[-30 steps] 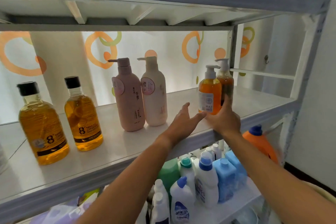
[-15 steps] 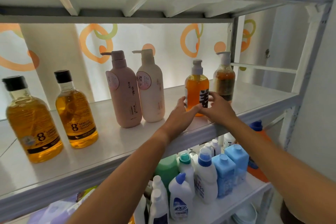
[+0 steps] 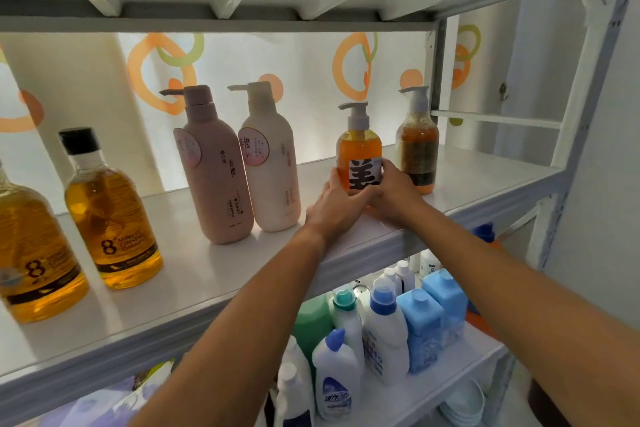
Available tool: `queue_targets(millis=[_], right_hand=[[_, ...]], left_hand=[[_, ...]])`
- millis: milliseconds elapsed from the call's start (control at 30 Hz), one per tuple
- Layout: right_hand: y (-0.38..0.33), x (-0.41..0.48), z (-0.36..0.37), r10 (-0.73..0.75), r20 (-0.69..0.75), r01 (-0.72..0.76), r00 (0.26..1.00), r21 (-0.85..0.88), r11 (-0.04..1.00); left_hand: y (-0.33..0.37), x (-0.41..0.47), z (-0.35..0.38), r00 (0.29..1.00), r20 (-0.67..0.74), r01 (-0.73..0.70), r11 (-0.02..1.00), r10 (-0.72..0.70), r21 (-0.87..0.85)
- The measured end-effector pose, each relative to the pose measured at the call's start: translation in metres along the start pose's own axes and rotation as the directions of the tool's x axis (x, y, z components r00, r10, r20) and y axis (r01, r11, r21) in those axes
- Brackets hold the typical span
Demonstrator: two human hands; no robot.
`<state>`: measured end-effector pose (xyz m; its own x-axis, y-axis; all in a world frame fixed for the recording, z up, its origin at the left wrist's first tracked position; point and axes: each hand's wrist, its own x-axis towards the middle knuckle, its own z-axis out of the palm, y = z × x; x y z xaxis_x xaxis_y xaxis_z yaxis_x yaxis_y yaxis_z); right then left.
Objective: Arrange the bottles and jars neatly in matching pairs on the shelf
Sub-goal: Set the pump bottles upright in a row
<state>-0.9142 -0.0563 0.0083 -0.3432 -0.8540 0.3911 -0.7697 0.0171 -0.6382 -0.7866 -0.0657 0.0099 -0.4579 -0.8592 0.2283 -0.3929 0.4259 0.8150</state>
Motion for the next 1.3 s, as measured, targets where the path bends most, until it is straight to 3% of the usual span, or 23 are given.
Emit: queue_targets(millis=[467, 500, 533, 600, 633, 667, 767, 833, 933, 1167, 1300], right_hand=[[-0.005, 0.003, -0.003, 0.008, 0.007, -0.007, 1.000, -0.103, 0.995], [-0.004, -0.002, -0.006, -0.019, -0.040, 0.017, 0.999, -0.034, 0.999], [-0.001, -0.005, -0.009, -0.062, -0.175, 0.066, 0.983, 0.023, 0.998], [0.006, -0.008, -0.017, -0.142, -0.536, 0.164, 0.832, -0.007, 0.986], [0.012, -0.007, -0.023, -0.135, -0.640, 0.164, 0.757, -0.014, 0.986], [0.017, -0.002, -0.029, -0.078, -0.671, 0.116, 0.738, 0.013, 0.993], [0.038, 0.018, -0.041, 0.239, -0.464, -0.194, 0.853, 0.144, 0.970], [0.045, 0.026, -0.043, 0.353, -0.333, -0.303, 0.875, 0.192, 0.933], [0.047, 0.028, -0.039, 0.301, -0.243, -0.266, 0.922, 0.165, 0.950], [0.043, 0.019, -0.039, 0.233, -0.295, -0.220, 0.927, 0.078, 0.972], [0.042, 0.019, -0.040, 0.256, -0.271, -0.216, 0.928, 0.169, 0.962]], left_hand=[[-0.006, 0.007, 0.003, 0.999, -0.007, -0.049, 0.999, 0.049, 0.019], [-0.005, 0.006, 0.003, 0.998, -0.007, -0.057, 0.998, 0.057, 0.009], [-0.006, 0.007, 0.003, 0.998, -0.005, -0.061, 0.998, 0.061, 0.000], [-0.006, 0.008, 0.004, 0.998, 0.002, -0.055, 0.998, 0.055, 0.000], [-0.007, 0.010, 0.004, 0.999, 0.002, -0.051, 0.999, 0.051, 0.009], [-0.008, 0.012, 0.004, 0.999, -0.003, -0.050, 0.999, 0.050, 0.019], [-0.013, 0.016, 0.005, 0.999, -0.014, -0.051, 0.998, 0.052, 0.029], [-0.015, 0.017, 0.005, 0.998, -0.023, -0.066, 0.998, 0.066, 0.014], [-0.017, 0.019, 0.006, 0.997, -0.024, -0.067, 0.998, 0.067, 0.010], [-0.016, 0.019, 0.006, 0.997, -0.035, -0.062, 0.998, 0.063, 0.032], [-0.016, 0.018, 0.005, 0.997, -0.035, -0.069, 0.997, 0.070, 0.029]])
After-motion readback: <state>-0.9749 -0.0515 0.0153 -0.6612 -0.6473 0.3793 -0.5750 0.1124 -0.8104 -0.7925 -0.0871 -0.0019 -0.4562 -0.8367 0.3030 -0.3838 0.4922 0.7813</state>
